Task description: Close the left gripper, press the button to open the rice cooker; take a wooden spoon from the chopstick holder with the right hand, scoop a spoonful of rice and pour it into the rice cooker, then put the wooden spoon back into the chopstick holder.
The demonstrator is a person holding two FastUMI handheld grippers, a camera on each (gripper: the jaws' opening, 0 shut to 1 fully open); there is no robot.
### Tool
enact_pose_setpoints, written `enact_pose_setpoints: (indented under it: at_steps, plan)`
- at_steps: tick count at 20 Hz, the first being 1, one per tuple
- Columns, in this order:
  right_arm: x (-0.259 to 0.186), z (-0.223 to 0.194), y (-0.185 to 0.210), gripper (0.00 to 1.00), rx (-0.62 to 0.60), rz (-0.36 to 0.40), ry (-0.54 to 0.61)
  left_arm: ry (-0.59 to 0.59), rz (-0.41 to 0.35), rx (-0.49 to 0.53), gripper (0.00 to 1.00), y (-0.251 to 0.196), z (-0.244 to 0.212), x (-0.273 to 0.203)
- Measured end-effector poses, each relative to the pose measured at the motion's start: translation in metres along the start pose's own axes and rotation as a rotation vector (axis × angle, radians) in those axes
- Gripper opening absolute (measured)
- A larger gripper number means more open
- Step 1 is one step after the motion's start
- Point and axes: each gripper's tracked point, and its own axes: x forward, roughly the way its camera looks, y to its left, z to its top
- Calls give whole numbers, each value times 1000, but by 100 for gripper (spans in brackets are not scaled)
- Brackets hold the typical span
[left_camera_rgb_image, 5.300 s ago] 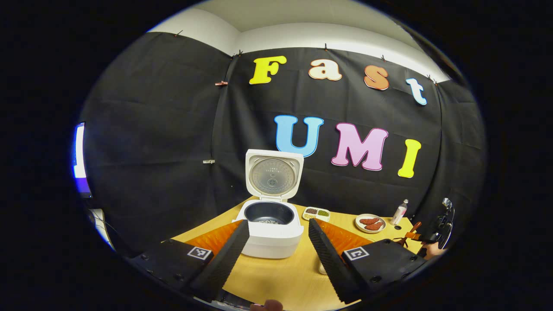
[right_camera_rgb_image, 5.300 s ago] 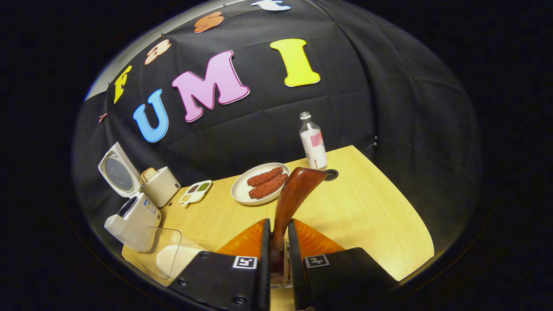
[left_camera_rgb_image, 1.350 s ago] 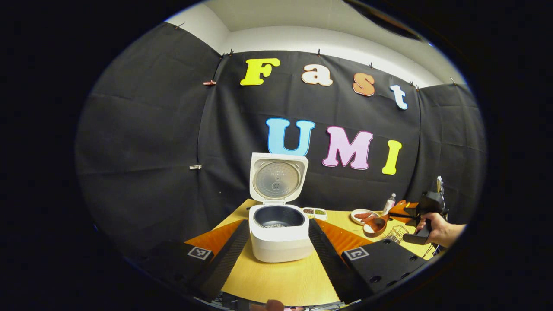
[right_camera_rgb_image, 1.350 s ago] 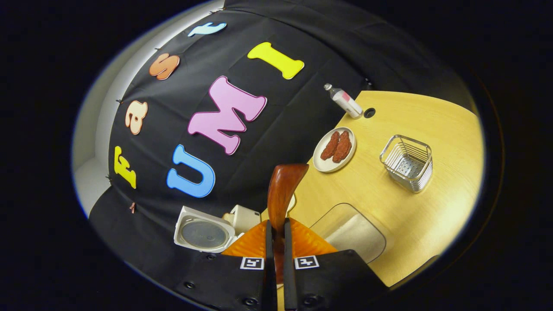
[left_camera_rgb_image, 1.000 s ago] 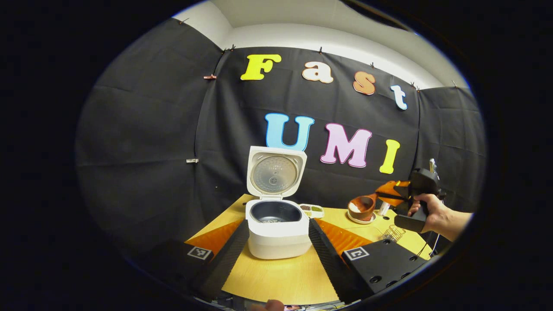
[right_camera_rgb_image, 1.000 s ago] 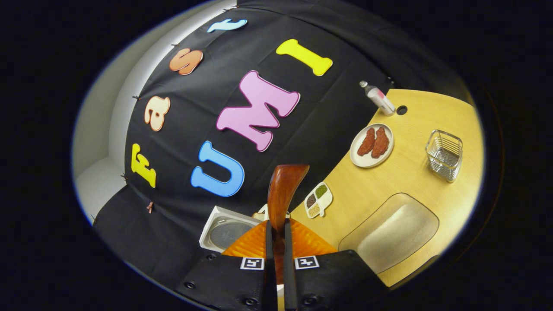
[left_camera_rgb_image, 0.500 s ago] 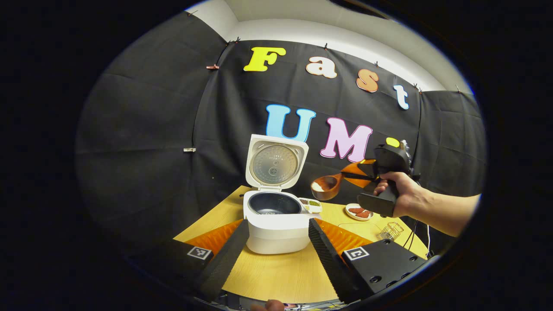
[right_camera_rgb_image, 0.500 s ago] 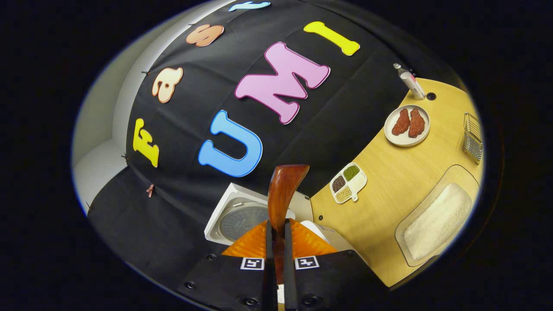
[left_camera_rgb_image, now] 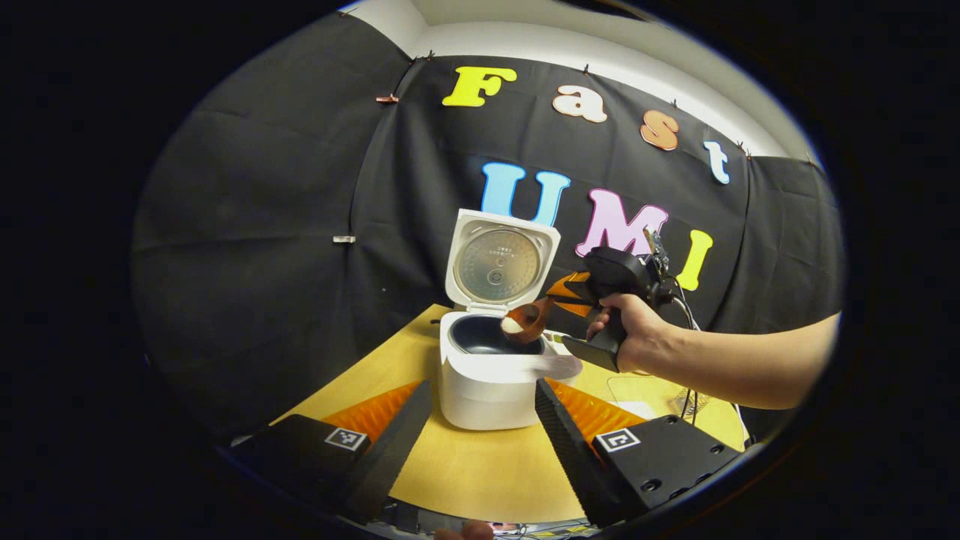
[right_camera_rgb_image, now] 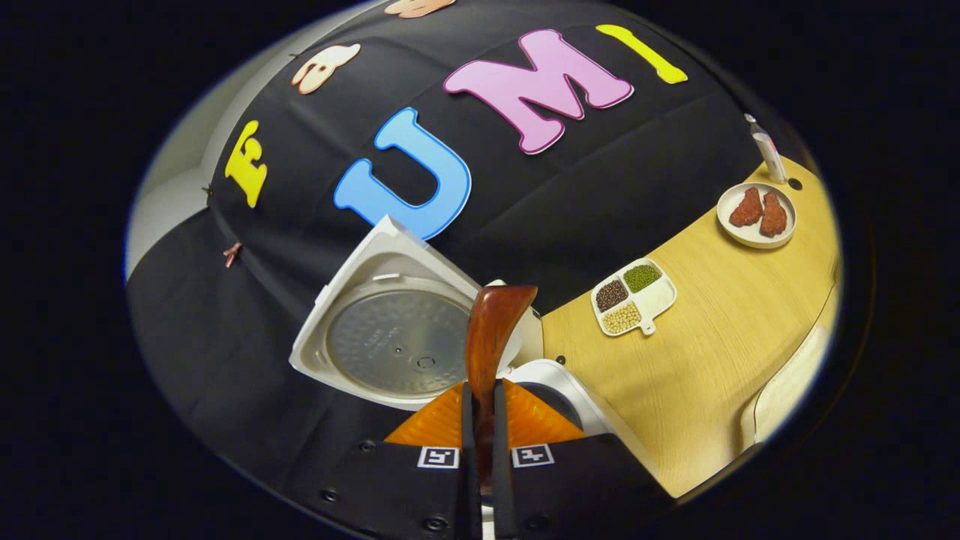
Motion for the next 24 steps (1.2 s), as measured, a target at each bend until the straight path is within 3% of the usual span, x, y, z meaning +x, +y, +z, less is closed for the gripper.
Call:
enact_pose_setpoints:
  at_steps: [8, 17, 24]
  plan:
    - [24, -22, -13, 11, -224, -79, 13, 13, 32, -51, 95, 16, -5, -3]
    - [30, -36, 18, 11, -595, -47, 12, 19, 44, -50, 95, 30, -9, -10]
    - [29, -41, 52, 11, -894, 32, -15, 7, 53, -58, 95, 37, -8, -7]
